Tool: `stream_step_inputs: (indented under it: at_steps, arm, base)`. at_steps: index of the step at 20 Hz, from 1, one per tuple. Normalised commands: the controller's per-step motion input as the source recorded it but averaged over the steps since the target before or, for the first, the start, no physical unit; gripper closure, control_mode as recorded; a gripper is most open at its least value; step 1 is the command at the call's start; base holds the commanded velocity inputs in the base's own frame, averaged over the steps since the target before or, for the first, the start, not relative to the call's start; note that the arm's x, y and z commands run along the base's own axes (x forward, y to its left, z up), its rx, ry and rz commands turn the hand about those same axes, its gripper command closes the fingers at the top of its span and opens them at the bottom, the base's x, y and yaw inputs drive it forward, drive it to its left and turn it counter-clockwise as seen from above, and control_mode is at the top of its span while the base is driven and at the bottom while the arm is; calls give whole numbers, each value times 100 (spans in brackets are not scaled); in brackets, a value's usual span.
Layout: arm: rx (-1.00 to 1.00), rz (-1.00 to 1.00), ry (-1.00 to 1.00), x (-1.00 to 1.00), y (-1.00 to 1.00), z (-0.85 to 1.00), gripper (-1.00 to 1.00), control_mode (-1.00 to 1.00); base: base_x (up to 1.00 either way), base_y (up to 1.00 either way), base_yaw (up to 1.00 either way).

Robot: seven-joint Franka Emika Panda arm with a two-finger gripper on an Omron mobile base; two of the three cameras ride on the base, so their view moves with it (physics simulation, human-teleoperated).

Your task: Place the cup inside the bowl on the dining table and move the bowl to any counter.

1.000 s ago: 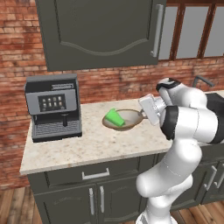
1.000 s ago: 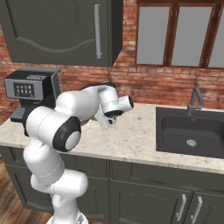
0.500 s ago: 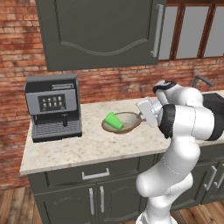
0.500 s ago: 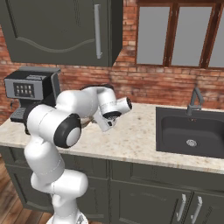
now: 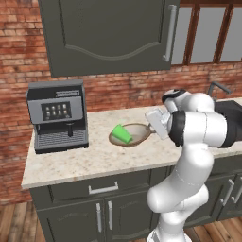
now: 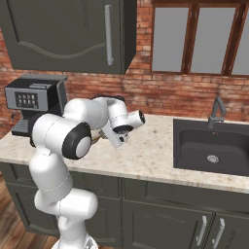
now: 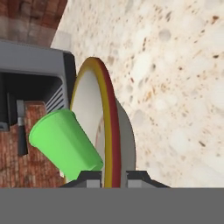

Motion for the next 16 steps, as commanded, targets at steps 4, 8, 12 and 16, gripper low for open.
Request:
stream_step_inputs:
  at_steps: [4,8,12,16]
  arm:
    - [0,0,0,6,6,-11,100,-100]
    - [0,0,0,1,3,-12,100,-100]
    - [0,0,0,3,2,-17,100,-100]
    - [0,0,0,1,2,-12,100,-100]
  base:
    - [0,0,0]
    - [0,0,0]
    - [0,0,0]
    - [0,0,0]
